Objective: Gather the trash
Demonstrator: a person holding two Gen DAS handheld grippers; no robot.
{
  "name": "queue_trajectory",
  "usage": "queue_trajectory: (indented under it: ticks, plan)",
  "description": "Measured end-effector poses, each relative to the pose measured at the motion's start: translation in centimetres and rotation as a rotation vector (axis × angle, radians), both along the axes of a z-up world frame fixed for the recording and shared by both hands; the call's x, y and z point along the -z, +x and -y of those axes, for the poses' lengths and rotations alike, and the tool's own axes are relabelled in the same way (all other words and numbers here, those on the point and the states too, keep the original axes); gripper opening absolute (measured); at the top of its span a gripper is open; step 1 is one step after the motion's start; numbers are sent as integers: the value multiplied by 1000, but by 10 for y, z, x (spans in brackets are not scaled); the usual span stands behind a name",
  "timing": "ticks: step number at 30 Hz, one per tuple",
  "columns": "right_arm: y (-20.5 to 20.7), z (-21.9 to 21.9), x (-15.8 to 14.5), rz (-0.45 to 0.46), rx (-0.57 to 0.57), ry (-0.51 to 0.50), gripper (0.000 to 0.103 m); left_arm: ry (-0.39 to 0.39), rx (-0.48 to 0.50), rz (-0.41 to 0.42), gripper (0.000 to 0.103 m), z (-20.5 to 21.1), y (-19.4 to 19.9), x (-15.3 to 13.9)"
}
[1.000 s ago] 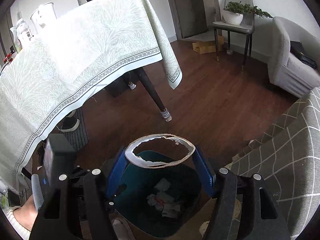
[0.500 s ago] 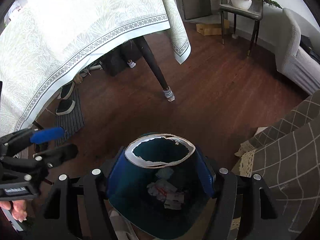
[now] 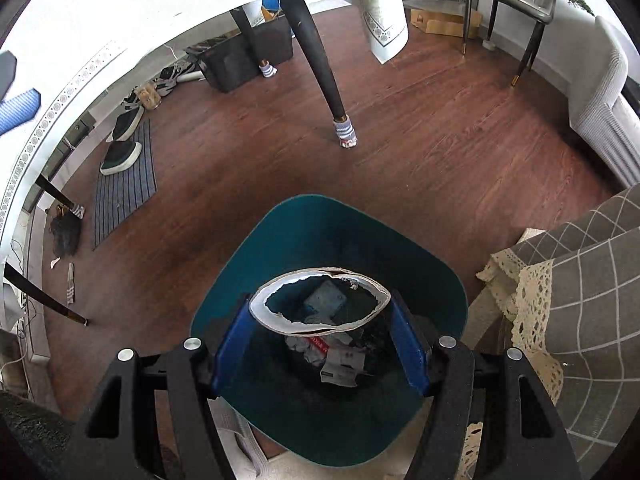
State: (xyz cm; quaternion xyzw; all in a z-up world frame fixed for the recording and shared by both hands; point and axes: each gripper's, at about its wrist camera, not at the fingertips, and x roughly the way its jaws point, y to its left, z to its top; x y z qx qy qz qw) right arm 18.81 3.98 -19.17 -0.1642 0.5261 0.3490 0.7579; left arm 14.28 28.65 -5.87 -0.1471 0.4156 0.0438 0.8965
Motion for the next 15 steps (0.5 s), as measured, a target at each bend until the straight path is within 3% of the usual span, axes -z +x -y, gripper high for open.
queue_trajectory:
  ticks: [7, 10, 15]
  plan:
    - [-13, -1, 20, -39, -42, -75, 68, 31, 29, 60, 58, 15, -1, -19]
    - [-17, 2, 26, -36, -46, -112, 74, 29, 35, 70, 56, 20, -1, -24]
    - [-24, 14, 28, -42, -52, -116, 74, 14, 38, 102, 54, 30, 0, -37]
